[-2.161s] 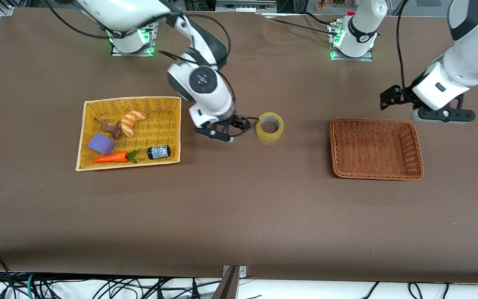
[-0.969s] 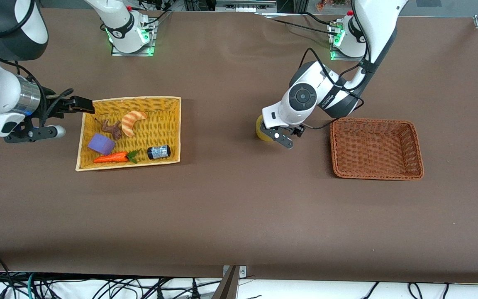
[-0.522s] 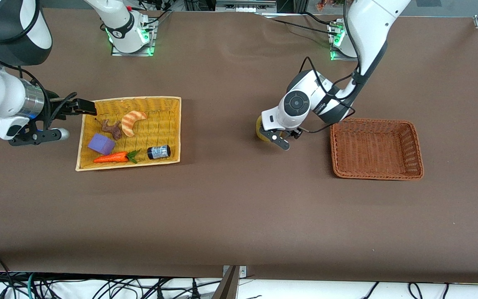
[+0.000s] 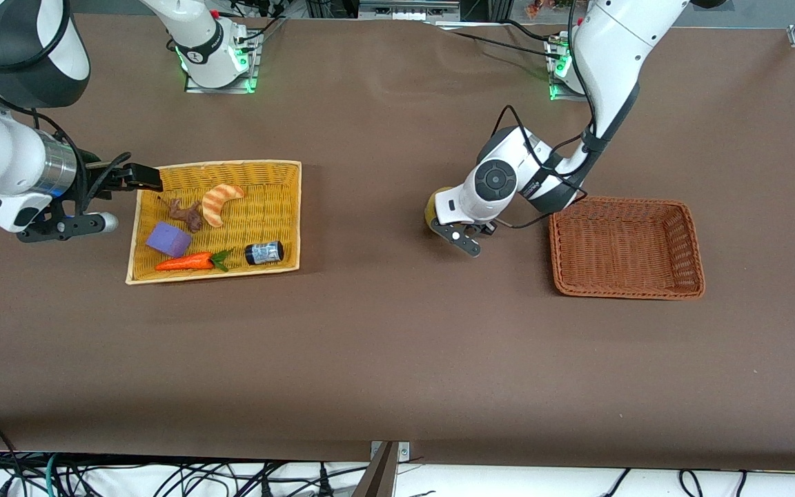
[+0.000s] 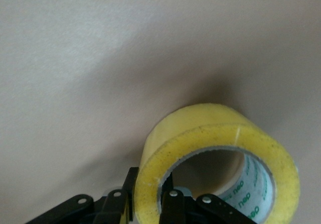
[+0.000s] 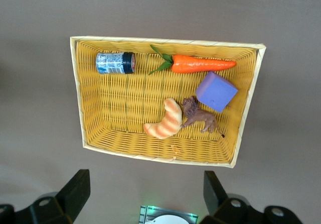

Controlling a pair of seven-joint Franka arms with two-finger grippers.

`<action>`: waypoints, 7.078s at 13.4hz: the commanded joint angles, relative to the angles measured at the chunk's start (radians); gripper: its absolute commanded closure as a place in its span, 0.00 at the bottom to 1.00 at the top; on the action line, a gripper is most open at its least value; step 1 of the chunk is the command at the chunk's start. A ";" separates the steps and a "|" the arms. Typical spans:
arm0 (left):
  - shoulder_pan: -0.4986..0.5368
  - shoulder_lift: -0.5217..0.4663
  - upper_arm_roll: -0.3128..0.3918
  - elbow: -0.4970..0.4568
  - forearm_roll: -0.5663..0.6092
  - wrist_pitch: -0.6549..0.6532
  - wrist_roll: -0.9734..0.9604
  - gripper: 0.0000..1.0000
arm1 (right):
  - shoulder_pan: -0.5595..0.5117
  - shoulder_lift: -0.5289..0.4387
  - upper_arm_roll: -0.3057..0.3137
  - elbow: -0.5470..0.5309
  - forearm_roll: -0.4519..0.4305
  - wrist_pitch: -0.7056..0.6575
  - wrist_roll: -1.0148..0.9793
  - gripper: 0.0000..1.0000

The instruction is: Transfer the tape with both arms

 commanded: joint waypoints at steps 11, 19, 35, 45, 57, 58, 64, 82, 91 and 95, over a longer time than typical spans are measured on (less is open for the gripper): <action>0.444 -0.072 -0.001 0.207 0.236 -0.538 0.031 1.00 | 0.010 -0.001 0.008 0.015 -0.027 -0.006 0.002 0.00; 0.485 -0.107 -0.012 0.113 0.265 -0.440 0.025 0.00 | 0.012 -0.001 0.008 0.015 -0.028 -0.009 0.002 0.00; 0.187 -0.534 0.360 0.313 -0.117 -0.557 0.114 0.00 | 0.012 0.002 0.007 0.017 -0.039 -0.009 -0.011 0.00; 0.283 -0.626 0.264 0.179 -0.115 -0.479 0.113 0.00 | 0.012 0.004 0.009 0.020 -0.058 -0.009 -0.012 0.00; 0.241 -0.609 0.321 0.221 -0.117 -0.571 0.111 0.00 | 0.000 0.008 0.001 0.020 -0.047 -0.015 -0.040 0.00; 0.243 -0.609 0.321 0.227 -0.117 -0.583 0.111 0.00 | 0.000 0.008 0.001 0.020 -0.047 -0.015 -0.041 0.00; 0.241 -0.600 0.321 0.245 -0.115 -0.588 0.113 0.00 | 0.001 0.008 0.002 0.020 -0.051 -0.017 -0.052 0.00; 0.244 -0.597 0.321 0.245 -0.115 -0.588 0.113 0.00 | -0.028 0.022 -0.001 0.017 -0.045 -0.023 -0.115 0.00; 0.246 -0.597 0.323 0.245 -0.115 -0.588 0.113 0.00 | -0.020 0.023 0.012 0.018 -0.045 -0.003 -0.104 0.00; 0.247 -0.597 0.323 0.245 -0.115 -0.588 0.113 0.00 | -0.020 0.023 0.012 0.018 -0.045 0.015 -0.103 0.00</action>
